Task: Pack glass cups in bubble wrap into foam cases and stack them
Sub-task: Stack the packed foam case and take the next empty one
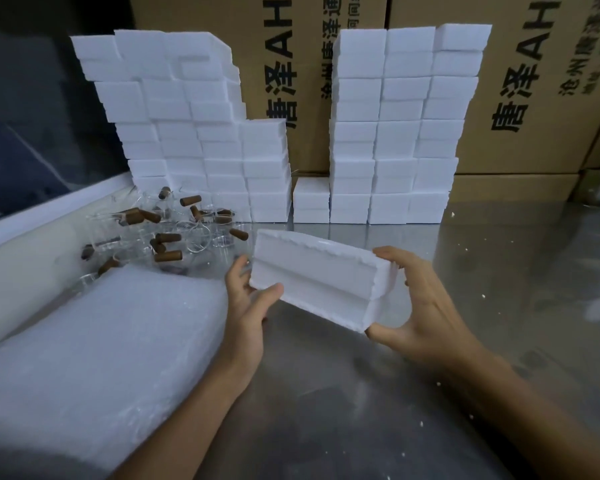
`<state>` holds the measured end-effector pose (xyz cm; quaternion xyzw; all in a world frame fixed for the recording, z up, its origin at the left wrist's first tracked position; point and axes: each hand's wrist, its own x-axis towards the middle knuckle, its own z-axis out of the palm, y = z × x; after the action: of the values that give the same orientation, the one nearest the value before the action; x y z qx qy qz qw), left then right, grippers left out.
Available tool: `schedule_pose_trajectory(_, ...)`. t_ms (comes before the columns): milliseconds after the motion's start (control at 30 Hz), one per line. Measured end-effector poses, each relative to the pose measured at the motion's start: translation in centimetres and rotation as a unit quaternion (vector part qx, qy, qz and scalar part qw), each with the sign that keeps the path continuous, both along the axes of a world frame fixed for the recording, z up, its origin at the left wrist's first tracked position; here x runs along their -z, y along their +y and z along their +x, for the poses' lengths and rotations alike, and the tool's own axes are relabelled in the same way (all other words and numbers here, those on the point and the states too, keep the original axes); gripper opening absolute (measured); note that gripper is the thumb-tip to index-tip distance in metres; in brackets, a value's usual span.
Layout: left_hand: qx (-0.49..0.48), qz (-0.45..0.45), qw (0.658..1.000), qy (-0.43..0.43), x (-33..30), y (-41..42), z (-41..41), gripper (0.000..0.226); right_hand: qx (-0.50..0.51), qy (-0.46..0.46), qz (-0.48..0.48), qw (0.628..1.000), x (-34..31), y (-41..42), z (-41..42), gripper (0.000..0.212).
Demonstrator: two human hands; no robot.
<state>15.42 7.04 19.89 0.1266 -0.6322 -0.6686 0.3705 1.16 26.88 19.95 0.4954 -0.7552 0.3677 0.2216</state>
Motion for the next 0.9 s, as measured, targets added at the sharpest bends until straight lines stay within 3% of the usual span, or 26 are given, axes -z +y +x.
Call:
schedule_pose_trajectory(200, -0.022, -0.011, 1.000, 0.002, 0.2, -0.2, 0.3, 0.045, 0.007, -0.011, 0.027, 1.000, 0.7, 0.2, 0.2, 0.089)
schedule_pose_trajectory(367, -0.043, -0.027, 0.999, -0.010, 0.2, -0.1, 0.2, 0.045, 0.062, -0.019, 0.024, 0.998, 1.1, 0.2, 0.6, 0.097)
schedule_pose_trajectory(600, -0.094, -0.049, 0.994, -0.037, -0.1, 0.0, 1.0, 0.029, -0.001, -0.156, 0.012, 0.988, 1.3, 0.2, 1.2, 0.101)
schedule_pose_trajectory(733, -0.078, -0.043, 0.994, -0.065, -0.4, 0.3, 1.2, 0.019, -0.083, -0.216, 0.018, 0.973, 1.0, 0.2, 1.6, 0.123)
schedule_pose_trajectory(800, -0.073, -0.043, 0.993, -0.086, -0.5, 0.1, 1.4, 0.020, -0.093, -0.272, 0.047, 0.957, 0.7, 0.3, 2.0, 0.137)
schedule_pose_trajectory(900, -0.061, -0.029, 0.991, -0.115, -0.7, -0.5, 1.7, 0.029, -0.115, -0.340, 0.100, 0.928, 0.2, 0.7, 2.3, 0.136)
